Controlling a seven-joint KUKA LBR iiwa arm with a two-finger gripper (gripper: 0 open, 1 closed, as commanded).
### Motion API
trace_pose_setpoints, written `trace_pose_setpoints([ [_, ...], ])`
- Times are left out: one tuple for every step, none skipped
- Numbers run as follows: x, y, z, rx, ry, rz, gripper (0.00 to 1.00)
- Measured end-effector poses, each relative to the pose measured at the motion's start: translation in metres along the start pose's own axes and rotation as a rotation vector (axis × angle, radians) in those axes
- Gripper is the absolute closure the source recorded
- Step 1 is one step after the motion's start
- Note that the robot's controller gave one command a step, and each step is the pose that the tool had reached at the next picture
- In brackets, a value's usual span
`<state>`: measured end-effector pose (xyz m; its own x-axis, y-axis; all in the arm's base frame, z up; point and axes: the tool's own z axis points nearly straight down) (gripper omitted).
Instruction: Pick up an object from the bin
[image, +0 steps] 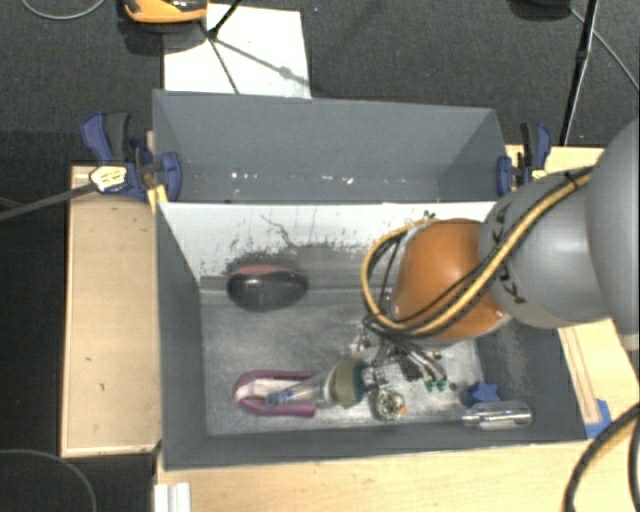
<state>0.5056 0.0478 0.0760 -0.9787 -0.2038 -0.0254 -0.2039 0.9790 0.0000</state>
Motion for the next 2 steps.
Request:
trace_pose_setpoints([
  [-0.027, 0.023, -0.142, 0.000, 0.014, -0.043, 1.00],
  [-0.057, -0.005, -0.242, 0.002, 0.012, -0.012, 1.00],
])
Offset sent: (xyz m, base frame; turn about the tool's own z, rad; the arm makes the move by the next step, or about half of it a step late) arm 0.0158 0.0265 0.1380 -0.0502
